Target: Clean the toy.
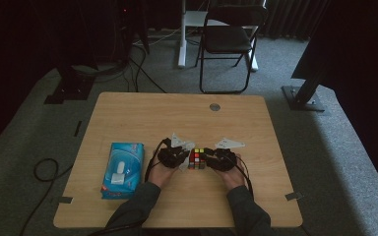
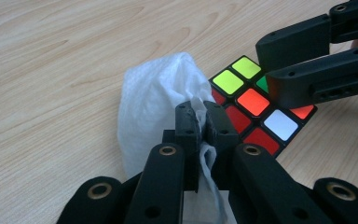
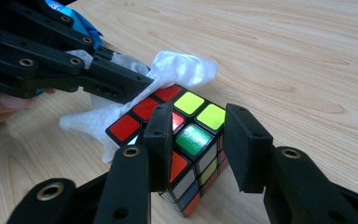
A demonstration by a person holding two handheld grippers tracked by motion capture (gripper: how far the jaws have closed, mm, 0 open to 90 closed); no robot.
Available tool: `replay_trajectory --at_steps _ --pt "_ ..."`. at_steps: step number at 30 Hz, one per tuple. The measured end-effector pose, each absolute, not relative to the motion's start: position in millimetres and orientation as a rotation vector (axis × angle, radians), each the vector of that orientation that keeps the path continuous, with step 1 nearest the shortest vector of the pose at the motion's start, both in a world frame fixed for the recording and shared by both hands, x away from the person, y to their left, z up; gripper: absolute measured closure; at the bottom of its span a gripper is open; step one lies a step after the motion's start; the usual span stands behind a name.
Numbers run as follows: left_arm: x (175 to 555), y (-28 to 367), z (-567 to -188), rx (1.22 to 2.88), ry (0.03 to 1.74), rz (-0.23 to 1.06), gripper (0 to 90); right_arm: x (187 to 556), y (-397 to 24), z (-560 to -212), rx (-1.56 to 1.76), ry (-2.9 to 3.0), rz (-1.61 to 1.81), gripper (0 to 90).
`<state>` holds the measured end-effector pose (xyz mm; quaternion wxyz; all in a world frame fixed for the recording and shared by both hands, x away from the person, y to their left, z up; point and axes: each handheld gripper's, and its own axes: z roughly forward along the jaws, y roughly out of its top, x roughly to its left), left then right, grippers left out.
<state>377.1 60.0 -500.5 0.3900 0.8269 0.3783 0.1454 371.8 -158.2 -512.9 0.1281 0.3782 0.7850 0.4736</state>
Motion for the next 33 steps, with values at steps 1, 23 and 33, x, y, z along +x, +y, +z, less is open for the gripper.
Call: replay_trajectory --at_steps 1,23,33 --pt "377.7 60.2 -501.0 2.104 0.962 0.372 86.0 371.8 -158.2 -512.9 1.1 2.283 1.378 63.8" --pt "383.8 58.9 -537.2 2.149 1.042 0.327 86.0 370.5 -157.2 -512.9 1.105 2.273 1.373 64.0" --pt "377.7 68.0 -521.3 2.078 1.053 0.328 86.0 370.3 -157.0 -513.2 1.102 2.276 1.38 65.1"
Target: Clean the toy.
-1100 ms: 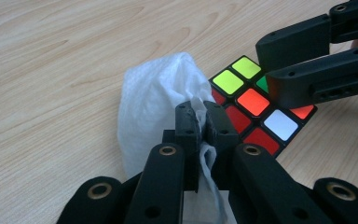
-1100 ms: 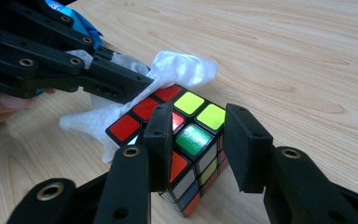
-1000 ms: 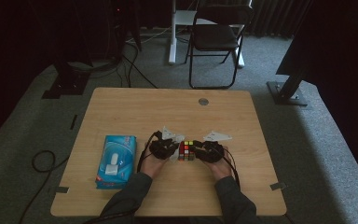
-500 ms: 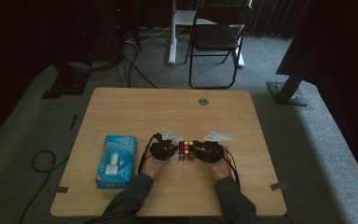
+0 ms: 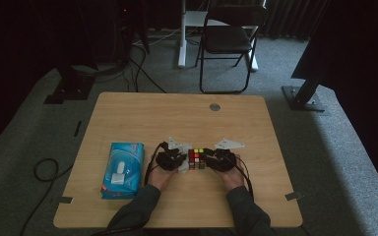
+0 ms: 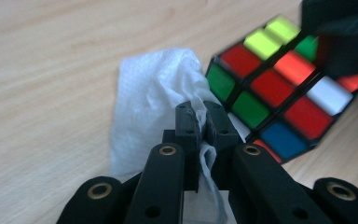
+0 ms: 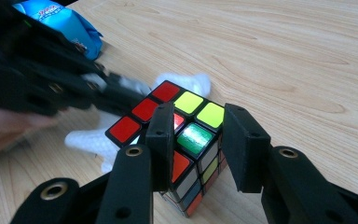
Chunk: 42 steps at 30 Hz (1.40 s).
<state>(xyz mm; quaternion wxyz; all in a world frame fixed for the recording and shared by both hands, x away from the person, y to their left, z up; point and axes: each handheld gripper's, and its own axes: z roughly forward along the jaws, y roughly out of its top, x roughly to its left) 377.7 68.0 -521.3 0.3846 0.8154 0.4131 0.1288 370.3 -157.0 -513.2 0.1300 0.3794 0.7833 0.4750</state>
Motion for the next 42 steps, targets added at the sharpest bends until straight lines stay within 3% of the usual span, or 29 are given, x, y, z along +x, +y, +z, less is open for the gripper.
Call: replay_trajectory --at_steps 12,19,42 --pt "358.5 72.6 -491.4 2.004 0.982 0.319 86.0 370.3 -157.0 -513.5 1.11 2.273 1.383 65.1" --pt "360.3 68.0 -501.5 2.022 0.99 0.266 86.0 370.2 -157.3 -513.8 1.11 2.271 1.386 65.1" --pt "372.8 63.4 -537.5 2.13 1.055 0.26 85.5 370.0 -157.3 -514.0 1.119 2.268 1.388 65.2"
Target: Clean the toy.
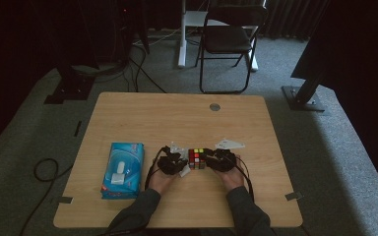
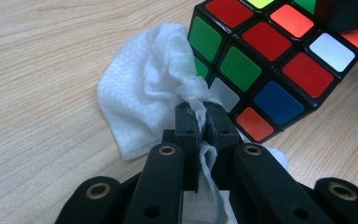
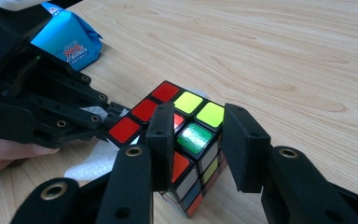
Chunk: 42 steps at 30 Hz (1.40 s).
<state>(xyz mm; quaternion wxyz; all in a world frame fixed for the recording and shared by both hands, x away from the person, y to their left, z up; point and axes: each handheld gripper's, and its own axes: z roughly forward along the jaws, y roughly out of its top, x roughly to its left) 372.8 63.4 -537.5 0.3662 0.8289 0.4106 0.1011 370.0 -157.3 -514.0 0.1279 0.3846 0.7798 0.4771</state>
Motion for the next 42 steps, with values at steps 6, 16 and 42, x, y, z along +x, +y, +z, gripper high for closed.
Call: replay_trajectory --at_steps 6,16,42 --pt "365.2 69.5 -524.0 2.079 1.054 0.273 85.6 370.2 -157.6 -514.1 1.12 2.269 1.39 65.1" --pt "347.5 76.2 -497.3 2.003 0.999 0.263 85.6 370.2 -157.6 -514.2 1.121 2.269 1.39 65.1" --pt "358.3 72.0 -530.4 2.071 1.078 0.275 85.5 370.3 -158.0 -514.5 1.123 2.267 1.396 65.1"
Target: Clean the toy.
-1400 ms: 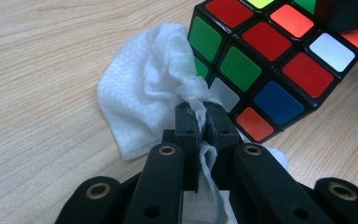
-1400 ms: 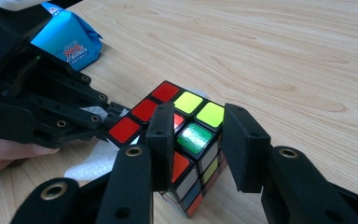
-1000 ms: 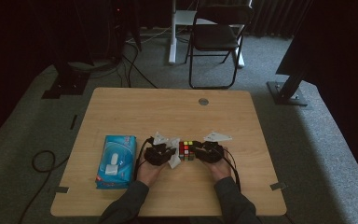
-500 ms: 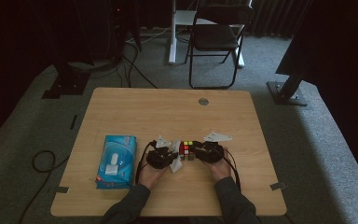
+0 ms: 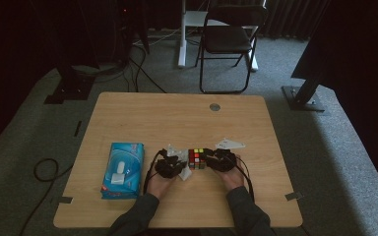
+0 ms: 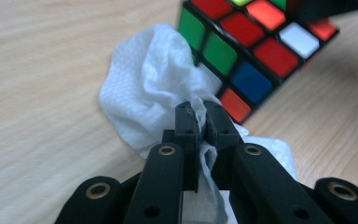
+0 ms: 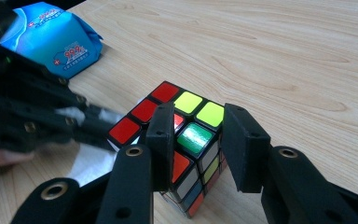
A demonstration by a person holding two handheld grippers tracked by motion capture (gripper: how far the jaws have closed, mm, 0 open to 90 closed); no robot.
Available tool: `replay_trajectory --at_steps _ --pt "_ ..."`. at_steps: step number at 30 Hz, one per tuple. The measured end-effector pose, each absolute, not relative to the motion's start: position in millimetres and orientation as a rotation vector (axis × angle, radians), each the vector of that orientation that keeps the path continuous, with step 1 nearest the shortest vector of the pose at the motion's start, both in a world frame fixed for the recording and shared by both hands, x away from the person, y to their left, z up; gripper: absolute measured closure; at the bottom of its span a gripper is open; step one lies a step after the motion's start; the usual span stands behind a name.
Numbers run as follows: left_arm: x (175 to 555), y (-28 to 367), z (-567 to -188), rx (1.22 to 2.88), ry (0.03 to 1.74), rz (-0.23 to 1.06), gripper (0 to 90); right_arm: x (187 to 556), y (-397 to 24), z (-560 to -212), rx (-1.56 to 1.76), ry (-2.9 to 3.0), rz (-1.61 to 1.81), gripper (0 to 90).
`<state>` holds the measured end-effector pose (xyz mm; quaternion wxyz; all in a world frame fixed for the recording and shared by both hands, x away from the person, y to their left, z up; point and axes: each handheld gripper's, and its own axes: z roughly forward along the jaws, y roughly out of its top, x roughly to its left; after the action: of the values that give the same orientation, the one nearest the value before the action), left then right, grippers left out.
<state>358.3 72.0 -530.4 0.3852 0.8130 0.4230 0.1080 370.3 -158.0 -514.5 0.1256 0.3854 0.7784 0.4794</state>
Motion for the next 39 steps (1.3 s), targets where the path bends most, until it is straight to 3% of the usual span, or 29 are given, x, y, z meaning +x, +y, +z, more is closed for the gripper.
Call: replay_trajectory --at_steps 2,3,4,18,39 --pt "359.4 74.3 -526.0 2.058 1.08 0.287 85.5 370.7 -158.2 -514.5 1.134 2.272 1.4 54.4" --pt "360.2 75.6 -524.0 2.054 1.082 0.294 85.5 370.7 -158.2 -514.5 1.134 2.272 1.4 54.4" --pt "362.1 78.1 -520.6 2.042 1.088 0.302 85.5 369.1 -157.2 -513.5 1.123 2.264 1.363 45.8" --pt "365.9 82.4 -515.5 2.026 1.095 0.307 85.4 361.6 -145.4 -507.6 1.076 2.283 1.33 32.6" --pt "367.7 82.4 -517.3 2.036 1.094 0.296 85.3 363.8 -165.8 -506.2 1.111 2.25 1.232 36.5"
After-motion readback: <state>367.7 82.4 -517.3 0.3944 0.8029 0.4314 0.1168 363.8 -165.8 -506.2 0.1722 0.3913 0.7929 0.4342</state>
